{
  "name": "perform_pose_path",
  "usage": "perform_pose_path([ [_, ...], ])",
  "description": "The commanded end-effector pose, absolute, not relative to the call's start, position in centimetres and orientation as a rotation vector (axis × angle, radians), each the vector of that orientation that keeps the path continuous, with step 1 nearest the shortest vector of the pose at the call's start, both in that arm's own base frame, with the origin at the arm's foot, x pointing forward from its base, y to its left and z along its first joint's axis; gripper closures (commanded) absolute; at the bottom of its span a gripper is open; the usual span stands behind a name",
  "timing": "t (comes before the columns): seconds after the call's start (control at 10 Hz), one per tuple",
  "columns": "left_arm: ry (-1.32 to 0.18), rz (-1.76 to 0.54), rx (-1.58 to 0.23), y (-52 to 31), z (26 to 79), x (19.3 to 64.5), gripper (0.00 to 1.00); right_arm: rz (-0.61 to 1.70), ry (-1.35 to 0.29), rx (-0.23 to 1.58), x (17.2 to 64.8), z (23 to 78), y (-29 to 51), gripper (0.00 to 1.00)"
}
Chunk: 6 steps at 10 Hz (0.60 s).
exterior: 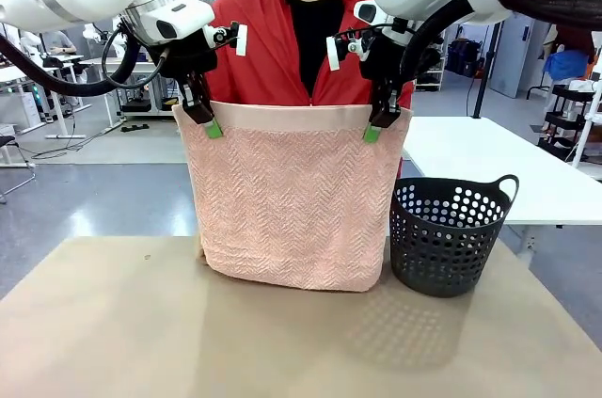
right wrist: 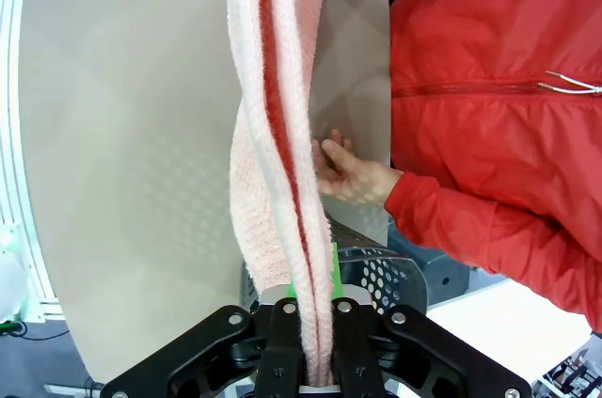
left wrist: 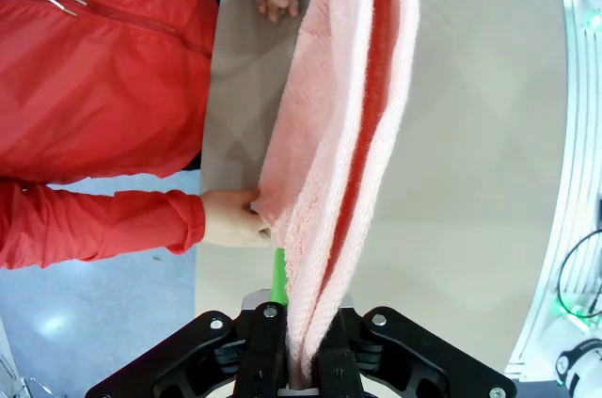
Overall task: Fold the towel.
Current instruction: Release the end of the 100 cm Hotel Towel you were holding.
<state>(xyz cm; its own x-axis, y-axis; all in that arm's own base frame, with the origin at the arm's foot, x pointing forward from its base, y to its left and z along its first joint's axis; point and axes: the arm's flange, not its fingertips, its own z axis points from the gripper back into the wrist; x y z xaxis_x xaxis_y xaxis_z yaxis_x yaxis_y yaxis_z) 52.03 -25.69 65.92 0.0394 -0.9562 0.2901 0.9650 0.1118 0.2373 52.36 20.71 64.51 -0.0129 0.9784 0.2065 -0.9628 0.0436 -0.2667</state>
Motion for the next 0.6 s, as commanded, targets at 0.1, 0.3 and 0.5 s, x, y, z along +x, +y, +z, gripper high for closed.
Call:
perform_pose_path([
  [0.1,-0.423,-1.47,-0.009,-25.68,66.18,52.03,1.0,1.537,-0.375,-0.061,52.31,64.54,20.62,1.0],
  [0.3,-0.423,-1.47,-0.009,-25.68,66.18,52.03,1.0,1.537,-0.375,-0.061,52.31,64.54,20.62,1.0],
  [0.5,-0.423,-1.47,-0.009,-25.68,66.18,52.03,1.0,1.537,-0.375,-0.061,52.31,64.54,20.62,1.0],
])
